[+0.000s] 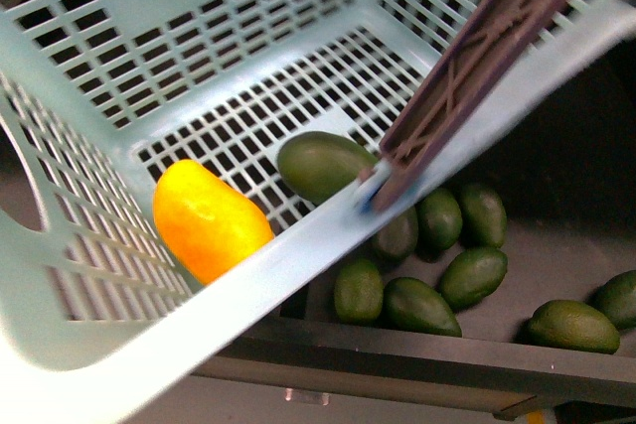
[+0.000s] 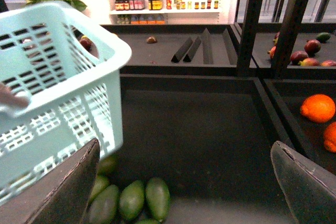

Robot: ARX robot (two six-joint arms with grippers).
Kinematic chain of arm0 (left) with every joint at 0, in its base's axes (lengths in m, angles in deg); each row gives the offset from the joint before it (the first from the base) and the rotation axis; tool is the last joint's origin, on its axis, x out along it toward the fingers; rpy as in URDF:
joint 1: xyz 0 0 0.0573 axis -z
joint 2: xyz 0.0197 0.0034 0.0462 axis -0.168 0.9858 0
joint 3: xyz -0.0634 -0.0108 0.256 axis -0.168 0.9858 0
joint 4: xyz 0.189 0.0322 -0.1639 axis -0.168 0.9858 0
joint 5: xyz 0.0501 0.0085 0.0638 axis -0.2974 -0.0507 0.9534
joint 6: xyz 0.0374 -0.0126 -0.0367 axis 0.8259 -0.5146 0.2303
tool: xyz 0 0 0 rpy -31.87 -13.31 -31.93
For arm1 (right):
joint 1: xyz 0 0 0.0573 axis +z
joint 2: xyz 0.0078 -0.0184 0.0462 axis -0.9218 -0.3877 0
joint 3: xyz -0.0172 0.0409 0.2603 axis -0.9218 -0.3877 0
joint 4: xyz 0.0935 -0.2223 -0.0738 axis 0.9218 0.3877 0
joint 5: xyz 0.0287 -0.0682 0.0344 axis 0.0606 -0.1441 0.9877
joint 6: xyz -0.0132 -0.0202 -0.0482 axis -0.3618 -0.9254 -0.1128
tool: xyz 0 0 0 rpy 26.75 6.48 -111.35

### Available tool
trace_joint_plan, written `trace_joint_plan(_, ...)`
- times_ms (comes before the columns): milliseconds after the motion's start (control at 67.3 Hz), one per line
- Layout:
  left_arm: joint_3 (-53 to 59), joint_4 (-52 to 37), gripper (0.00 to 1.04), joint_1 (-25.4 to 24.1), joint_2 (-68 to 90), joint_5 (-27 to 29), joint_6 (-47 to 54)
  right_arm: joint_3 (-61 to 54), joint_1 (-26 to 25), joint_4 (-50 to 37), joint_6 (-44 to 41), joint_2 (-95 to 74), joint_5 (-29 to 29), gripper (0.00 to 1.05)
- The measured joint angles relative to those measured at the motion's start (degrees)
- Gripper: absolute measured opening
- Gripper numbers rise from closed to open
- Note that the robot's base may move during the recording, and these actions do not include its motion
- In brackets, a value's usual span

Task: Pick mango and avocado into basket

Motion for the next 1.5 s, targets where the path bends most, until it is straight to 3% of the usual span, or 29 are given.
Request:
trace_joint_plan(104,3.19,-1.81,0.14,-3.26,-0.52,0.72,-5.05,0.0,0.0,0.02,0.02,0.0,-0.07,0.96)
trace_joint_plan(342,5.81,-5.42,0.14,-11.67,3.78,-5.77,-8.39,0.0,0.0,0.02,0.02,0.0,-0.07,0.96)
trace_joint_plan(639,-8.15,-7.3,0.14,-22.53,21.0,-4.94,-10.01,0.02,0.0,0.02,0.02,0.0,-0.04,0.96)
trace_joint_plan(1010,-32.89,1.55,0.14,-26.73,42.71,-1.92,-12.72,0.02,0.0,0.02,0.02,0.0,-0.04,0.96)
trace_joint_plan(1366,-37.77,4.31,0.14,-27.85,48.52,-1.31,-11.08,0.02,0.0,0.02,0.02,0.0,-0.04,0.96)
trace_joint_plan(1500,-38.62,5.35,0.4,-27.28,48.78,-0.83,-11.3,0.02,0.0,0.02,0.02,0.0,-0.04,0.96)
